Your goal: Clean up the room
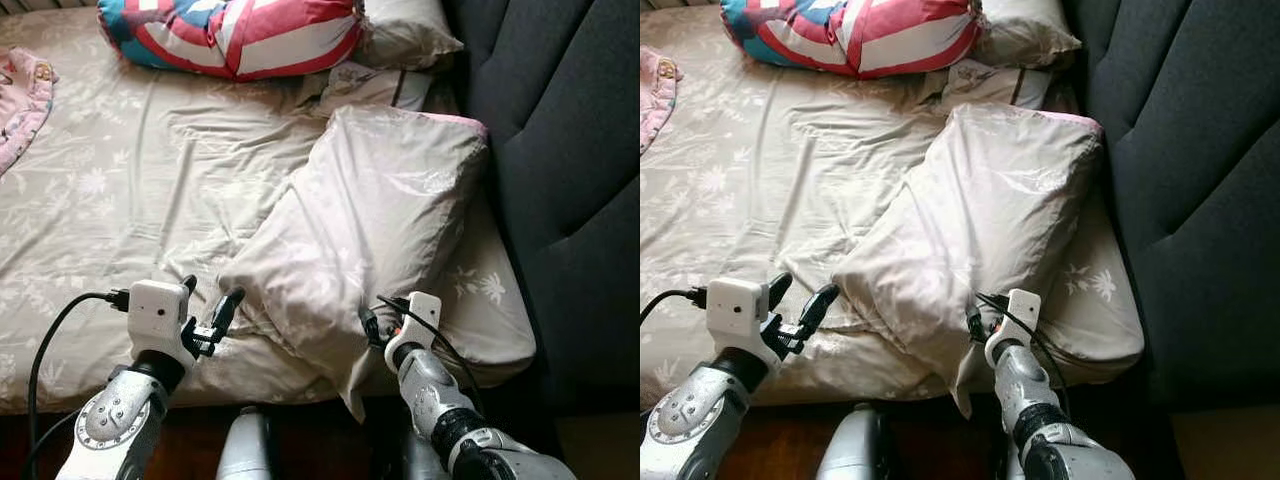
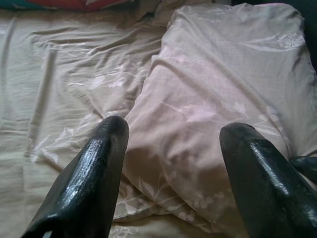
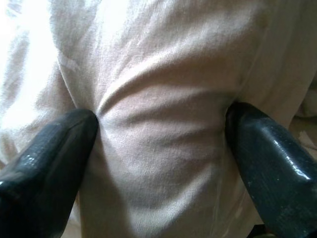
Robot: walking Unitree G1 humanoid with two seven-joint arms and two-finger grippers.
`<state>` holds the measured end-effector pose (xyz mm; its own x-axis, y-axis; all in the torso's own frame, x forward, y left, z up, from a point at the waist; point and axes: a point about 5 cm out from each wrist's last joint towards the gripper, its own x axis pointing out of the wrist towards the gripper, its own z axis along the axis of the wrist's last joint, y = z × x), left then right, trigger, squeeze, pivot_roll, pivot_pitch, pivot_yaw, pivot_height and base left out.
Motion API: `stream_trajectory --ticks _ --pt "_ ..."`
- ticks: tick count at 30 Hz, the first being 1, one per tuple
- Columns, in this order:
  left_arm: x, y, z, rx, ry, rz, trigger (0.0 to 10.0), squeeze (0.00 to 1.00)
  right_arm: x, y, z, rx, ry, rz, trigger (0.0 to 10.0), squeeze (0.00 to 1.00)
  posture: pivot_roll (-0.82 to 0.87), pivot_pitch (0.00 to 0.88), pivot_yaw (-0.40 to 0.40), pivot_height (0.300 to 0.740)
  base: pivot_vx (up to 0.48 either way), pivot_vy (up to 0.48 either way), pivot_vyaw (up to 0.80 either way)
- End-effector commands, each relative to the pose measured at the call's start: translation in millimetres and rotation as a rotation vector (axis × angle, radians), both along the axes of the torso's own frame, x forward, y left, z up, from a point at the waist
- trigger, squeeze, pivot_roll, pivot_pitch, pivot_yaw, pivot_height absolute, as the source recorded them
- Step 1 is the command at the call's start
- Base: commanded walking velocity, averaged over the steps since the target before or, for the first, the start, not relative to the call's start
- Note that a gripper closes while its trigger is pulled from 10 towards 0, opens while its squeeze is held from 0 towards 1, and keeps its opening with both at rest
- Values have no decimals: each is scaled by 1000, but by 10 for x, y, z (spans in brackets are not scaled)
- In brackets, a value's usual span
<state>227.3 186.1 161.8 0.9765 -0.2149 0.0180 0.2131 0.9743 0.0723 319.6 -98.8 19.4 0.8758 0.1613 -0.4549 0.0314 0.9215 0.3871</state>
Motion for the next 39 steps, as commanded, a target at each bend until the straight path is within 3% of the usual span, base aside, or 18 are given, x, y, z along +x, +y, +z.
stream_trajectory --ticks 1,39 --pt "-43 6 13 18 12 -12 10000 0 -141 135 -145 12 82 49 0 0 179 357 64 661 0 0 0" --pt "-22 -7 109 40 2 -22 10000 0 -252 111 -259 5 119 28 0 0 184 345 78 661 0 0 0"
